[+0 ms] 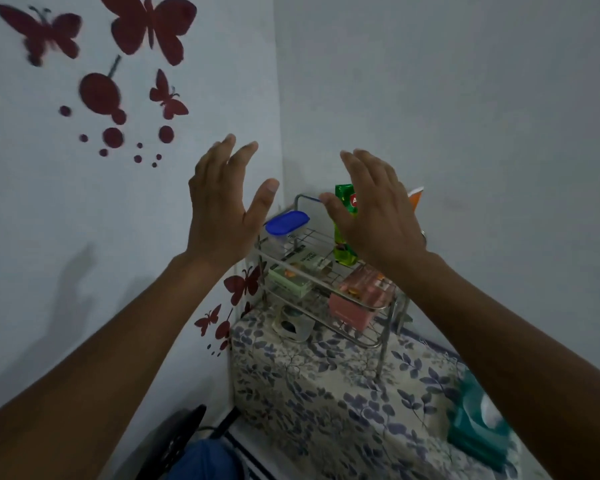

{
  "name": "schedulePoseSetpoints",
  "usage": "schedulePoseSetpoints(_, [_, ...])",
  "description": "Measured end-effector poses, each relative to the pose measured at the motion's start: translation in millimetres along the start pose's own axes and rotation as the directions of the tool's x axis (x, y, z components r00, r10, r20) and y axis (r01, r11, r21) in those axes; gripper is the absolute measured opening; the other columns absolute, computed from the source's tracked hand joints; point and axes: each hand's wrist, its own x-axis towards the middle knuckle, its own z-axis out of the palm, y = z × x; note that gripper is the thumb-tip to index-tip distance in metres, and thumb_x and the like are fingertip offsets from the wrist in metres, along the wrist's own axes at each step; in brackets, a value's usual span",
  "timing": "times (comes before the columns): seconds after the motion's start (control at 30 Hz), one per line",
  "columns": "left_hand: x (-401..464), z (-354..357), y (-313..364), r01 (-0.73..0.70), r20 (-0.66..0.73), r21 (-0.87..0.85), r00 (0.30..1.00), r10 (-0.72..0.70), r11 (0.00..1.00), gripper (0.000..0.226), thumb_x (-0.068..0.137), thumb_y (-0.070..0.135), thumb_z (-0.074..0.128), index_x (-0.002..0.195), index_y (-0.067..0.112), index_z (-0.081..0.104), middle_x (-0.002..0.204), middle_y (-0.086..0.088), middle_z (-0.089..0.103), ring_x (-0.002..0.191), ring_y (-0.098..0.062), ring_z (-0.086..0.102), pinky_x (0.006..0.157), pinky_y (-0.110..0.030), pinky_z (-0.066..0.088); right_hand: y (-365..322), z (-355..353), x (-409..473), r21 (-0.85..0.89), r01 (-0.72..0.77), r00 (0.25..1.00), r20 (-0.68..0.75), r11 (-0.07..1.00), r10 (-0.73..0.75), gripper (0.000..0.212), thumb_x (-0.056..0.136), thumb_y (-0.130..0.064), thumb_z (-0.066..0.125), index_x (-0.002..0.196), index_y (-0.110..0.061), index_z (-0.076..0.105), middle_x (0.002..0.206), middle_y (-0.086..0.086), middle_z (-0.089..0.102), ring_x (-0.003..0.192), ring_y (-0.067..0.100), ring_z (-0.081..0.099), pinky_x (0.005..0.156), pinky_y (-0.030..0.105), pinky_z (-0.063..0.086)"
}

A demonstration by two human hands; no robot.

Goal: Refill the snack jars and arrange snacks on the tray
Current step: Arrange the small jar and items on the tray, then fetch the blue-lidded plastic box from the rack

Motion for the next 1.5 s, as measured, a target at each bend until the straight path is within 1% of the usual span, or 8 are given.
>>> schedulePoseSetpoints(0.4, [113.1,177.3,-93.9,0.11,0.042,0.008,0.993,-0.11,0.994,0.061,0.103,0.058,0.038,0.152,0.023,0.044,0.163,-0.008,0.036,0.151,-0.026,0.028,0.121,-0.052,0.026,96.1,166.1,133.5,0.134,-0.025,0.995,0.1,0.991,0.012,0.069,0.102,-0.053,0.045,0.156,-0.013,0.032,0.164,0.013,0.024,0.15,0.029,0.023,0.119,0.045,0.028])
schedulePoseSetpoints(0.77, [130.2,294.8,-198.1,0.314,0.28,-0.093,0.919,-0.278,0.945,0.053,0.102,0.038,0.035,0.152,0.023,0.045,0.154,0.0,0.048,0.141,-0.016,0.037,0.114,-0.031,0.027,116.8,324.8,163.3,0.217,-0.163,0.947,0.308,0.963,0.091,0.064,0.103,-0.054,0.039,0.156,-0.019,0.032,0.165,0.01,0.021,0.151,0.027,0.019,0.121,0.044,0.024])
schedulePoseSetpoints(1.0, [115.4,373.1,-263.6,0.444,0.602,-0.045,0.727,-0.33,0.895,0.045,0.104,0.02,0.045,0.149,0.022,0.048,0.147,-0.008,0.052,0.131,-0.023,0.049,0.109,-0.042,0.043,130.6,425.7,163.5,0.023,-0.382,0.788,0.53,0.924,0.313,0.065,0.105,-0.052,0.037,0.159,-0.019,0.021,0.164,0.011,0.022,0.145,0.028,0.029,0.115,0.041,0.036])
schedulePoseSetpoints(1.1, [108.6,399.1,-282.1,0.444,0.717,-0.014,0.629,-0.301,0.896,0.045,0.105,0.024,0.045,0.15,0.021,0.046,0.146,-0.008,0.052,0.128,-0.022,0.053,0.105,-0.038,0.046,138.6,453.3,160.6,0.003,-0.592,0.671,0.556,0.806,0.49,0.065,0.102,-0.054,0.043,0.153,-0.015,0.028,0.145,0.011,0.046,0.116,0.026,0.058,0.085,0.037,0.054])
schedulePoseSetpoints(1.23, [102.9,419.8,-294.1,0.413,0.761,0.04,0.578,-0.296,0.91,0.044,0.107,0.031,0.044,0.15,0.021,0.045,0.146,-0.006,0.054,0.124,-0.021,0.056,0.101,-0.035,0.048,143.9,479.9,152.3,0.033,-0.816,0.459,0.646,0.578,0.61,0.068,0.1,-0.058,0.046,0.143,-0.008,0.03,0.108,0.011,0.065,0.076,0.018,0.063,0.053,0.029,0.045])
schedulePoseSetpoints(1.33, [100.4,430.0,-297.5,0.411,0.782,0.051,0.55,-0.293,0.91,0.045,0.108,0.032,0.042,0.151,0.021,0.043,0.144,-0.007,0.057,0.12,-0.022,0.059,0.098,-0.035,0.05,146.5,496.3,143.1,0.113,-0.855,0.433,0.692,0.506,0.577,0.053,0.101,-0.051,0.05,0.125,-0.004,0.051,0.093,0.01,0.065,0.069,0.018,0.061,0.059,0.036,0.053])
schedulePoseSetpoints(1.43, [100.9,436.5,-295.2,0.456,0.791,0.052,0.525,-0.315,0.889,0.045,0.109,0.031,0.039,0.153,0.02,0.04,0.139,-0.009,0.061,0.115,-0.023,0.063,0.094,-0.034,0.052,144.4,501.4,139.8,0.154,-0.909,0.376,0.707,0.389,0.599,0.041,0.102,-0.046,0.051,0.119,-0.009,0.051,0.098,0.006,0.066,0.079,0.019,0.067,0.067,0.038,0.059])
schedulePoseSetpoints(1.5, [101.3,438.5,-293.2,0.473,0.782,0.063,0.524,-0.338,0.879,0.045,0.11,0.031,0.039,0.153,0.019,0.04,0.136,-0.01,0.063,0.113,-0.024,0.064,0.091,-0.034,0.052,144.2,501.0,139.4,0.164,-0.906,0.383,0.708,0.389,0.593,0.036,0.103,-0.043,0.049,0.117,-0.009,0.052,0.096,0.004,0.064,0.076,0.015,0.063,0.06,0.029,0.052])
